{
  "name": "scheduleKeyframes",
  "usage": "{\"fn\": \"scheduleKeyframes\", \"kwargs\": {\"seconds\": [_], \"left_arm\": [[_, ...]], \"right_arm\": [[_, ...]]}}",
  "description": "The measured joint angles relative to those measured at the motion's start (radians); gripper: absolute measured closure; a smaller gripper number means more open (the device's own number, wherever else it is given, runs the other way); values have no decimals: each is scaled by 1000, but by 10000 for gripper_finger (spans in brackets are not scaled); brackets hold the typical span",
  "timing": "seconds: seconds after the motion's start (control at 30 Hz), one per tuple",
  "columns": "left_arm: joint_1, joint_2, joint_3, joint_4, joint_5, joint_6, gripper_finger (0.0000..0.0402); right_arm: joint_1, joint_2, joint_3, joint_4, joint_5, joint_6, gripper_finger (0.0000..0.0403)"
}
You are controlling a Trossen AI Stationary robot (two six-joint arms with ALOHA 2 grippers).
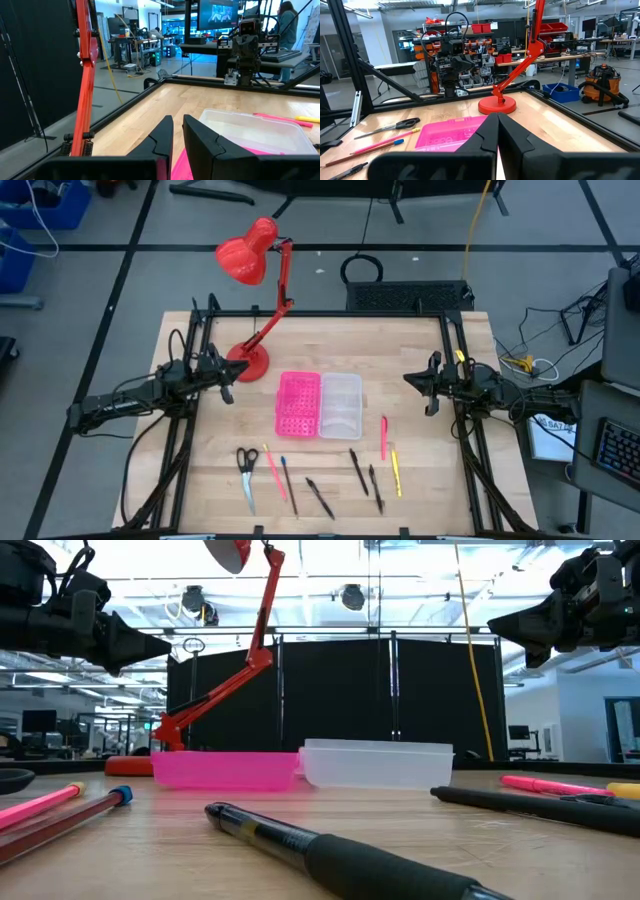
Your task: Pick & place school supplies into a supply box
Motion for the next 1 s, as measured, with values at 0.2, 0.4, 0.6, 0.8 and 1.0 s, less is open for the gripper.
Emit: {"fn": "scheduleKeyframes", "kwargs": {"seconds": [0.2, 0.4, 0.6, 0.8, 1.0], "left_arm": [[0, 0, 0, 2, 0, -2, 350], [0, 0, 0, 59, 9, -174, 350], [0, 0, 0, 80, 8, -268, 350], [0, 0, 0, 108, 35, -352, 350], [0, 2, 0, 92, 6, -394, 350]], "right_arm": [[0, 0, 0, 0, 0, 0, 403], [0, 0, 0, 0, 0, 0, 403], [0, 0, 0, 0, 0, 0, 403], [0, 0, 0, 0, 0, 0, 403], [0, 0, 0, 0, 0, 0, 403]]}}
